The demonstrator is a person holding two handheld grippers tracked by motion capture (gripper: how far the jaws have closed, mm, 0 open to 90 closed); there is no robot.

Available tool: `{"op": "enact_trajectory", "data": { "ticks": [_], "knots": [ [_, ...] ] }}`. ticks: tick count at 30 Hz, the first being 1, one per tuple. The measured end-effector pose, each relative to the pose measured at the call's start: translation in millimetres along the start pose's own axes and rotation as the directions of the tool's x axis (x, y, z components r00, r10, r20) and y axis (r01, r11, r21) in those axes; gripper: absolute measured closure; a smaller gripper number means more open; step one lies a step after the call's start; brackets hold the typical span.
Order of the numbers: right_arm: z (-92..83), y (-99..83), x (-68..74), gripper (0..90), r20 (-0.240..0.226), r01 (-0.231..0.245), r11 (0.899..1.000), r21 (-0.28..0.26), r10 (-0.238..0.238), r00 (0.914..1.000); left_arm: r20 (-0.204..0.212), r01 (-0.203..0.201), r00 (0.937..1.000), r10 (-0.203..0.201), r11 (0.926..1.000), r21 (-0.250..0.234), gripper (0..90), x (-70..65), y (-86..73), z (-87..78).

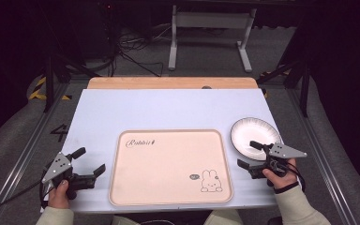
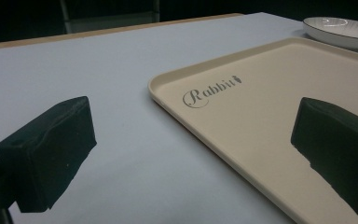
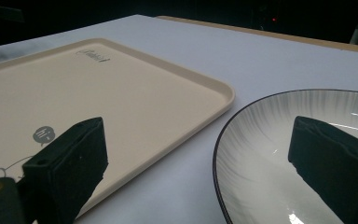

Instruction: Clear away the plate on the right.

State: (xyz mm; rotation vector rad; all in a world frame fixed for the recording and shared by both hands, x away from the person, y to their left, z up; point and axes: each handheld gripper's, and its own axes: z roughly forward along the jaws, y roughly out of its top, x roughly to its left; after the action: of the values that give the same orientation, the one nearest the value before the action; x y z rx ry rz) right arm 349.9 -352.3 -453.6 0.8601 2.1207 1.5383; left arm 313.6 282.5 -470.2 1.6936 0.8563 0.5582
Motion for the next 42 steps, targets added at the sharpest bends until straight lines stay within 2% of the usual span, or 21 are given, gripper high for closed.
{"op": "enact_trajectory", "data": {
  "ticks": [11, 18, 32, 36, 42],
  "knots": [
    [-0.4, -0.1, -0.9, 4.7, -0.008, -0.008, 1.0, -0.004, 0.007, 0.9999, -0.003, 0.002, 1.0, -0.002, 1.0, 0.002, 0.3, 0.0, 0.1, 0.7],
    [1.0, 0.4, -0.1, 4.8, -0.012, 0.005, 1.0, 0.011, -0.005, 0.9999, -0.003, 0.003, 1.0, -0.003, 1.0, 0.001, 0.3, 0.1, 0.0, 0.5],
    [0.1, 0.9, -2.4, 3.4, -0.022, -0.013, 1.0, 0.0, 0.013, 0.9997, -0.007, 0.009, 0.9999, -0.009, 1.0, 0.002, 0.3, 0.4, 0.2, 1.1],
    [-0.1, 3.7, -1.5, 3.4, -0.007, 0.007, 1.0, 0.001, -0.007, 0.9999, -0.005, 0.01, 0.9999, -0.01, 0.9999, 0.009, 0.3, 0.9, 0.4, 0.8],
    [-3.0, 8.2, -0.9, 3.4, -0.015, -0.001, 1.0, -0.012, 0.001, 0.9999, -0.006, 0.006, 1.0, -0.006, 0.9999, 0.009, 0.3, 0.9, 0.5, 1.3]
  ]
}}
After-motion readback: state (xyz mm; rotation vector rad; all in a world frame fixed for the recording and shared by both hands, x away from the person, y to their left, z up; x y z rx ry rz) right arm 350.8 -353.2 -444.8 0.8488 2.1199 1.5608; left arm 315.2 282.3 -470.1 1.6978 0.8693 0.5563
